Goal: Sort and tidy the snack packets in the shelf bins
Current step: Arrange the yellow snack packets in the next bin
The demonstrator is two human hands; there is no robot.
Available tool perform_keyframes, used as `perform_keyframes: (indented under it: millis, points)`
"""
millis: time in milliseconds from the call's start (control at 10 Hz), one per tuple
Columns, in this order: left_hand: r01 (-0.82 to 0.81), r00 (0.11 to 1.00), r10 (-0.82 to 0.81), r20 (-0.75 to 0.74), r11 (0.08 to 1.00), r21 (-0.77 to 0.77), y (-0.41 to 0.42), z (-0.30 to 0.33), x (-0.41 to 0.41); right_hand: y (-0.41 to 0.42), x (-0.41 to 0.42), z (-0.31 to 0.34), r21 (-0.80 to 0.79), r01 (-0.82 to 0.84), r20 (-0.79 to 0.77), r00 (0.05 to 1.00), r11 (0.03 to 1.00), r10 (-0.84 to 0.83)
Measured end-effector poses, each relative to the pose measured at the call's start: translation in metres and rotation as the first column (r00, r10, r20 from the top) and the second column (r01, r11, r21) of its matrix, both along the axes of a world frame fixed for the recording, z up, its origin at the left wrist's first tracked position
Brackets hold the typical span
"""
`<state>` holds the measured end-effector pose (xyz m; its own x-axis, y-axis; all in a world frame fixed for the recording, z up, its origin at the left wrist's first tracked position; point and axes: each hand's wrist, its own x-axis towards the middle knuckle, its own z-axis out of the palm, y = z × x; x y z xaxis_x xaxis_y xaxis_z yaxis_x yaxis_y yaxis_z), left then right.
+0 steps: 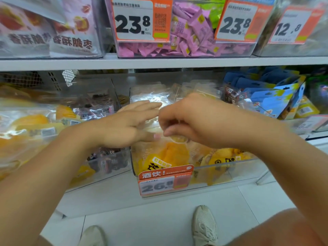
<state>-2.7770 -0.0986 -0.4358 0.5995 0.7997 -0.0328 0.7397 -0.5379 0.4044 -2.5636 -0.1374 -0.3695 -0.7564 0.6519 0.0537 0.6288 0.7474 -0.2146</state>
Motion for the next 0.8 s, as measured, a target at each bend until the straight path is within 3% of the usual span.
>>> perform_keyframes:
  millis: [100, 200, 400, 500, 600, 700, 800]
  points:
    - [-0.023, 0.999, 0.025, -0.031, 0.997, 0.075, -0.003, 0.001, 0.004, 0.0, -0.027, -0.008, -0.024, 0.054, 0.162, 0.986, 0.998, -0.05]
    - [-0.051, 0.997, 0.058, -0.056, 0.993, 0.108, -0.002, -0.003, 0.0, 0.0, -0.045, -0.027, 0.018, -0.098, 0.16, 0.983, 0.995, 0.094]
    - [-0.182, 0.982, 0.179, 0.052, 0.982, 0.054, 0.003, -0.011, -0.011, 0.0, -0.036, -0.03, -0.101, -0.085, -0.099, 0.992, 0.991, 0.075]
    - [-0.188, 0.981, 0.187, 0.052, 0.982, 0.016, -0.003, -0.007, -0.009, 0.007, -0.004, -0.014, -0.199, 0.029, -0.008, 0.999, 0.979, -0.032]
    - [-0.184, 0.98, 0.18, 0.085, 0.982, 0.039, -0.005, -0.006, -0.007, 0.013, 0.012, -0.017, -0.401, 0.102, -0.023, 0.992, 0.91, -0.121]
    - [-0.187, 0.98, 0.181, 0.08, 0.98, 0.071, -0.006, -0.004, -0.002, 0.014, 0.001, -0.031, -0.461, 0.094, -0.073, 0.987, 0.882, -0.143]
    - [-0.188, 0.981, 0.183, 0.06, 0.977, 0.104, -0.008, -0.004, -0.001, 0.01, -0.008, -0.042, -0.418, 0.077, -0.05, 0.993, 0.905, -0.108]
